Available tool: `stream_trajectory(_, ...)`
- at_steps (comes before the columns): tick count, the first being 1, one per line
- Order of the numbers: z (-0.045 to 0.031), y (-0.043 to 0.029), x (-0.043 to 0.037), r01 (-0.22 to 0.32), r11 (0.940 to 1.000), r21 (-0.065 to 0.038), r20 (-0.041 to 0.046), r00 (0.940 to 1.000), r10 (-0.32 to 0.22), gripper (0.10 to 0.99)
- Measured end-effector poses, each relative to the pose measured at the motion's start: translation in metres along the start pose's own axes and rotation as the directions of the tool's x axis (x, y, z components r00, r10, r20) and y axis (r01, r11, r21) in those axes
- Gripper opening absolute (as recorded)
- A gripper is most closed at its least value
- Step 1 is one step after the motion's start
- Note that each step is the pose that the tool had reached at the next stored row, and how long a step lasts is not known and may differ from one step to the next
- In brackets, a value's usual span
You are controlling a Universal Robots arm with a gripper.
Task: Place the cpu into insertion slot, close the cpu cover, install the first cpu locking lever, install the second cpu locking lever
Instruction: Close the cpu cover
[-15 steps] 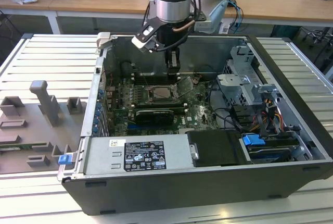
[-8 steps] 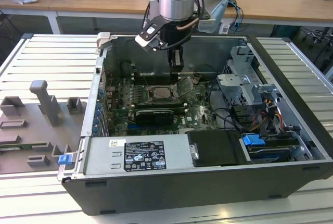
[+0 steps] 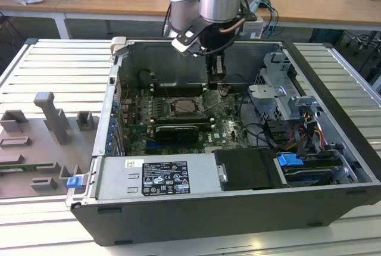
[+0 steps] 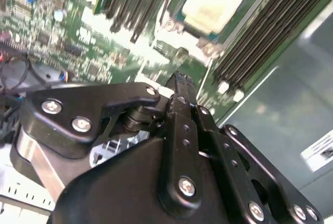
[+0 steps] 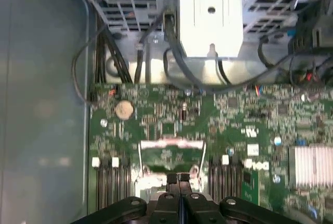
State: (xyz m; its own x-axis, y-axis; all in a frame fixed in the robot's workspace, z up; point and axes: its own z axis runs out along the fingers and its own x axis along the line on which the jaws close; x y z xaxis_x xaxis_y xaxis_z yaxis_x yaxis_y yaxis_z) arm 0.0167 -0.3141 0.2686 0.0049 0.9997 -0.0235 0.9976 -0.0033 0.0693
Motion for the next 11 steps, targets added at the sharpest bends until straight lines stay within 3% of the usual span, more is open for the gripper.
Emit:
stream_trajectory(1, 0.0010, 0.0082, 0.0001, 0.000, 1.0000, 0.000, -0.0002, 1.0000, 0.000, 0.106)
stream_trajectory(2, 0.0015, 0.0108, 0.0001, 0.001, 1.0000, 0.000, -0.0003, 1.0000, -0.001, 0.106)
stream_trajectory(11, 0.0043, 0.0151, 0.0002, 0.024, 0.9997, -0.001, -0.0017, 0.9997, -0.024, 0.106)
